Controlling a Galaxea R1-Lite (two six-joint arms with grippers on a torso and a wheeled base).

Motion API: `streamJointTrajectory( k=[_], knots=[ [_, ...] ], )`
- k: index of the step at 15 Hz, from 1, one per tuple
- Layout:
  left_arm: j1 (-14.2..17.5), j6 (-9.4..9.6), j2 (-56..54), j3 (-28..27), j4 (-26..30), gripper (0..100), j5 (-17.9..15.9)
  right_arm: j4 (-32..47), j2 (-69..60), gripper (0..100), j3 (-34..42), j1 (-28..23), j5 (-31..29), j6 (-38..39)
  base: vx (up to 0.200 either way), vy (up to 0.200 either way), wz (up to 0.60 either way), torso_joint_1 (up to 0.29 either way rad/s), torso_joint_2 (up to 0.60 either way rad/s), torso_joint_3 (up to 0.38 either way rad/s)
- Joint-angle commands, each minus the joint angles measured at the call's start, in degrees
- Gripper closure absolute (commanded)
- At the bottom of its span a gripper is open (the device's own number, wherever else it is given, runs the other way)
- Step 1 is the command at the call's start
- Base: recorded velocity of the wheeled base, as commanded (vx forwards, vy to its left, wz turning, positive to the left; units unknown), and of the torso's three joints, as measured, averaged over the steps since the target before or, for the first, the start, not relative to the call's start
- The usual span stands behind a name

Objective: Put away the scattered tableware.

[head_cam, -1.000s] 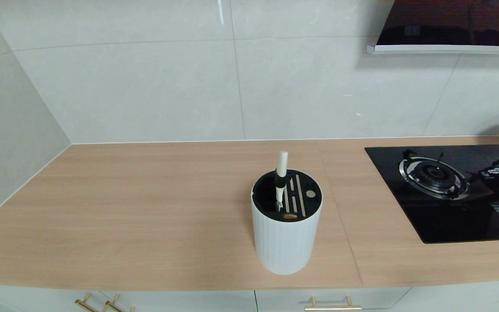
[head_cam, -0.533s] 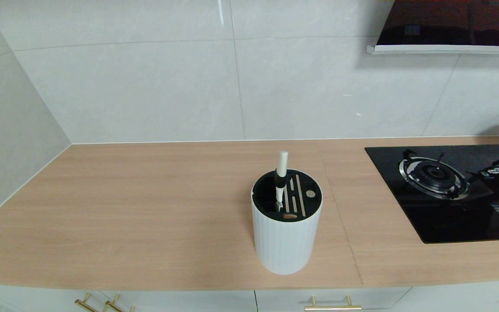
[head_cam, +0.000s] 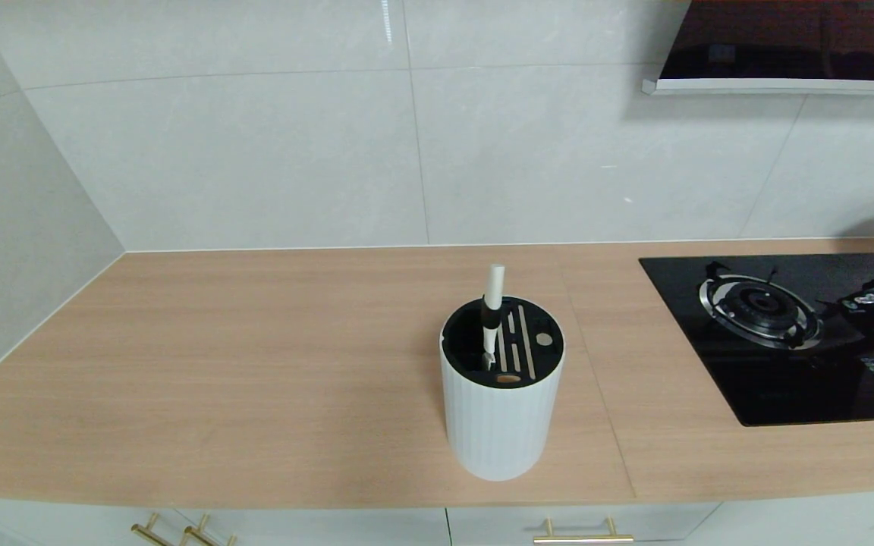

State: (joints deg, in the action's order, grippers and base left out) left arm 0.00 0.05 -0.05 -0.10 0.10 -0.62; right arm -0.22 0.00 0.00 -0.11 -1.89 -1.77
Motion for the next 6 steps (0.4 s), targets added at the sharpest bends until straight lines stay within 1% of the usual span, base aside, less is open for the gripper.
streamJointTrajectory(
  k=[1, 6],
  knots=[
    [0.0, 0.04, 0.1, 0.0, 0.0, 0, 0.0, 0.2, 0.1, 0, 0.0, -0.1, 0.0, 1.3, 0.000, 0.000, 0.00, 0.000, 0.00, 0.000],
    [0.0, 0.04, 0.1, 0.0, 0.0, 0, 0.0, 0.3, 0.1, 0, 0.0, 0.0, -0.2, 1.1, 0.000, 0.000, 0.00, 0.000, 0.00, 0.000]
  ],
)
